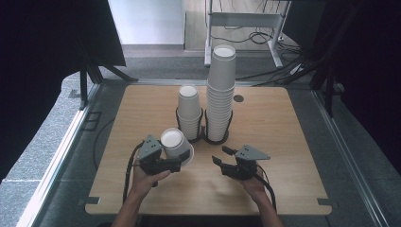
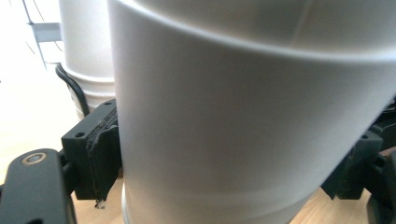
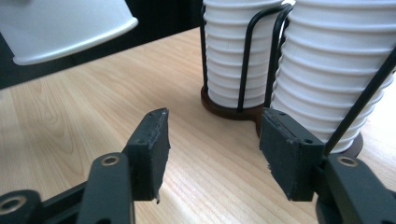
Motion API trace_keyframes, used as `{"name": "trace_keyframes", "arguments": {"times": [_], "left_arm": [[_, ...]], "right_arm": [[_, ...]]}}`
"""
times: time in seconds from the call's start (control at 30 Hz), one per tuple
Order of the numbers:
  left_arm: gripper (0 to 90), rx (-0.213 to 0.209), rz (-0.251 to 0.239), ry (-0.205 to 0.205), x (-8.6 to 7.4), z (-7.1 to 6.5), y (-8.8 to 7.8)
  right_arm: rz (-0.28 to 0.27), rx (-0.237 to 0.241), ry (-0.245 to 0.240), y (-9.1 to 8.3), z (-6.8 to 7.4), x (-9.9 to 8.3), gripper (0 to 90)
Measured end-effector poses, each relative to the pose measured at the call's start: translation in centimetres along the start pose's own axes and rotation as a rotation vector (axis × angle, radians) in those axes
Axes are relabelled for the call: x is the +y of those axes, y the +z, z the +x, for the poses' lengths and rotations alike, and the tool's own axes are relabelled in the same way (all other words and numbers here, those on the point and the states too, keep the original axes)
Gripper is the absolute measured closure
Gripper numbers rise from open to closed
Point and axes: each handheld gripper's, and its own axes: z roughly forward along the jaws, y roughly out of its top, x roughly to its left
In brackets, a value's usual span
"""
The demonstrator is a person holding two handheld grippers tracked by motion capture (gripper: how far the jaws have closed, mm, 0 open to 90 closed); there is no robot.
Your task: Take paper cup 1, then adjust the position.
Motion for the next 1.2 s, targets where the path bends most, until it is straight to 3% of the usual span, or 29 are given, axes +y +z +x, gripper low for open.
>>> {"name": "trace_keyframes", "arguments": {"times": [0.17, 0.43, 0.5, 0.9, 1.2], "left_arm": [[14.9, 0.008, 0.026, 0.012, -0.7, -0.3, 0.8], [14.8, -0.018, 0.068, 0.037, -1.8, -1.2, 2.1], [14.8, -0.010, 0.076, 0.051, -2.0, -1.4, 2.2], [14.8, -0.016, 0.101, 0.044, -2.7, -1.6, 2.8], [14.8, -0.013, 0.117, 0.055, -2.9, -1.8, 3.1]], "right_arm": [[0.006, 0.006, -0.006, 0.2, 0.4, -0.2, 41.8], [0.034, 0.021, -0.021, 0.4, 1.0, -1.3, 40.7], [0.029, 0.015, -0.018, 0.3, 1.0, -1.4, 39.4], [-0.009, -0.018, -0.015, -0.1, 1.2, -1.0, 29.9], [-0.024, -0.007, 0.005, -0.4, 1.2, -0.7, 29.6]]}}
